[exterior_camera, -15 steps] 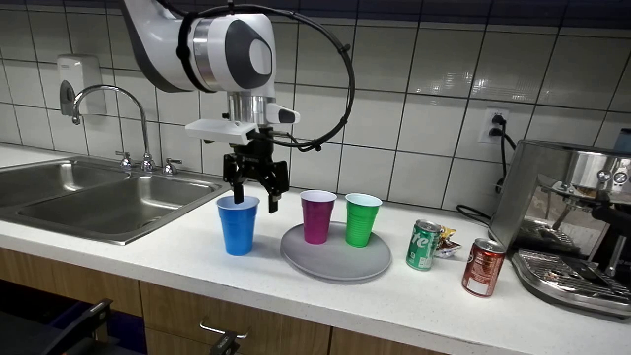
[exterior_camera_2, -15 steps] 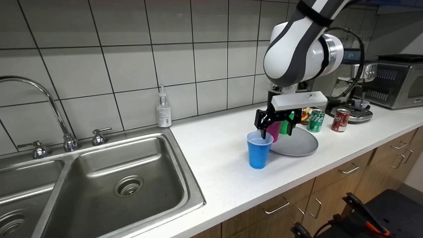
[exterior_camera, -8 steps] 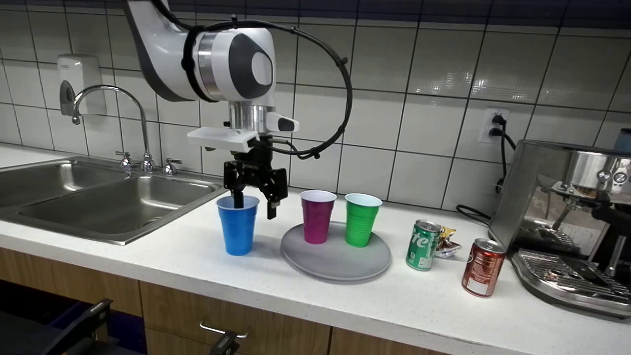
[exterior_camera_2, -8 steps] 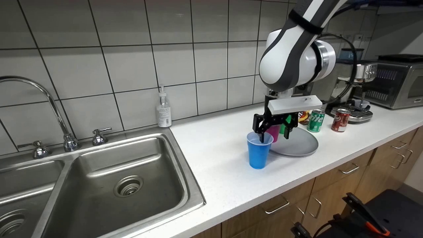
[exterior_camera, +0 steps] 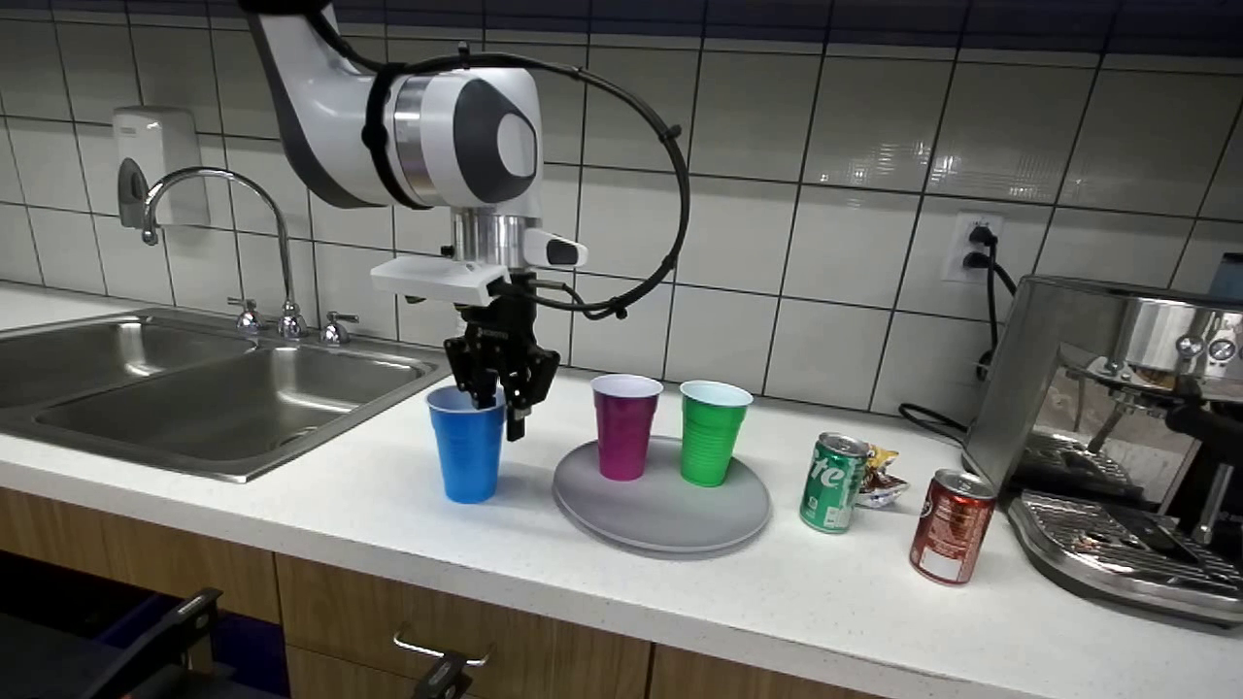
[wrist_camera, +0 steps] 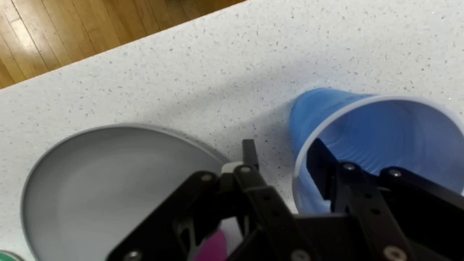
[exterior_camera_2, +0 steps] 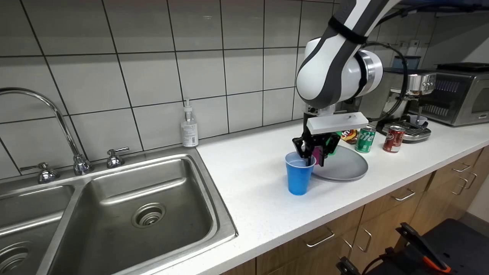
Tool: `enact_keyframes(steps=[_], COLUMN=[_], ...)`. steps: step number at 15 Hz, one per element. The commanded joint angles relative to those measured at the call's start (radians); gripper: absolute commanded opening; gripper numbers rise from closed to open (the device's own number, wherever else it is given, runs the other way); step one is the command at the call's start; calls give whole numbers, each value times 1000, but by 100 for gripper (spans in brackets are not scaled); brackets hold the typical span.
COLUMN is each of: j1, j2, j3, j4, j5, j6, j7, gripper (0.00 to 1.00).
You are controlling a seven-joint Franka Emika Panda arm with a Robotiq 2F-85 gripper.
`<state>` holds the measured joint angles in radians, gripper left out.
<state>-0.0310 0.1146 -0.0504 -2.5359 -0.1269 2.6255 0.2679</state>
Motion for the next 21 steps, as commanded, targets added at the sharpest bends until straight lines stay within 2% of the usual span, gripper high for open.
enact_keyframes(steps=[1,2,3,8,21], j1=[18,19,20,19,-33], j2=[9,9,8,-20,-216], j3=[-12,-12,-12,-11,-37], j4=[20,20,20,2,-134], j5=[-27,-26,-26,-12,-5], j6=[-12,-13,-12,-8,2], j7=[35,35,35,21,-1], gripper=[11,2,0,1,1])
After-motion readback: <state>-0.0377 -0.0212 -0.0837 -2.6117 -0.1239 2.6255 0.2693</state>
